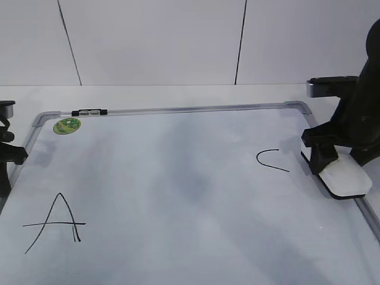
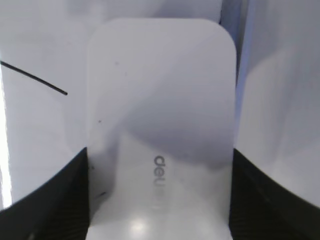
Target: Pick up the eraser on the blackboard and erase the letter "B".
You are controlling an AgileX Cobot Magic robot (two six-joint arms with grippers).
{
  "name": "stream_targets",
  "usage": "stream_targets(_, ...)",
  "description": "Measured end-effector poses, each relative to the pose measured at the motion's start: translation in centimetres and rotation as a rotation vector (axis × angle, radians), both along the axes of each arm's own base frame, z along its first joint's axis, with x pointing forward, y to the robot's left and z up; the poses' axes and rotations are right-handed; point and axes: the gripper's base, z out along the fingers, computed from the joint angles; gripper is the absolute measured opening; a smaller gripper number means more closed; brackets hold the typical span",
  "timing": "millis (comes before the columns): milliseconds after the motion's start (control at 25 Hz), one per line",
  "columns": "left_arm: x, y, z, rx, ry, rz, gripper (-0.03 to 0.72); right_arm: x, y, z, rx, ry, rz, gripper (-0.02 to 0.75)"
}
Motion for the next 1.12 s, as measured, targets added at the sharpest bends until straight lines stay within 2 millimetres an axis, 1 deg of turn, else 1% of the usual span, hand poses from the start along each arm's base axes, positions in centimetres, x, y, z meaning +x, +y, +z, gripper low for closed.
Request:
stream_targets(120,0.0,0.0,0.0,0.0,0.0,0.0,0.038,0.2,-0.1,0.0,-0.012,-0.02,0.008,0.505)
stream_targets(440,0.0,0.0,0.0,0.0,0.0,-0.002,0.038,1.3,0.0,0.1,-0.002,-0.141,0.015,0.505)
stream_targets(720,0.0,0.0,0.0,0.0,0.0,-0.002,0.038,1.7,0.1,-1.6,-0.008,-0.103,0.017,0.505)
stream_targets(1000,0.0,0.0,0.0,-0.001,0.0,-0.001,0.038,1.8,0.1,-1.9,-0.009,-0.098,0.017,0.507)
stream_targets(1120,0.0,0.0,0.0,-0.001,0.0,-0.001,0.038,1.8,0.1,-1.9,-0.009,-0.098,0.017,0.527)
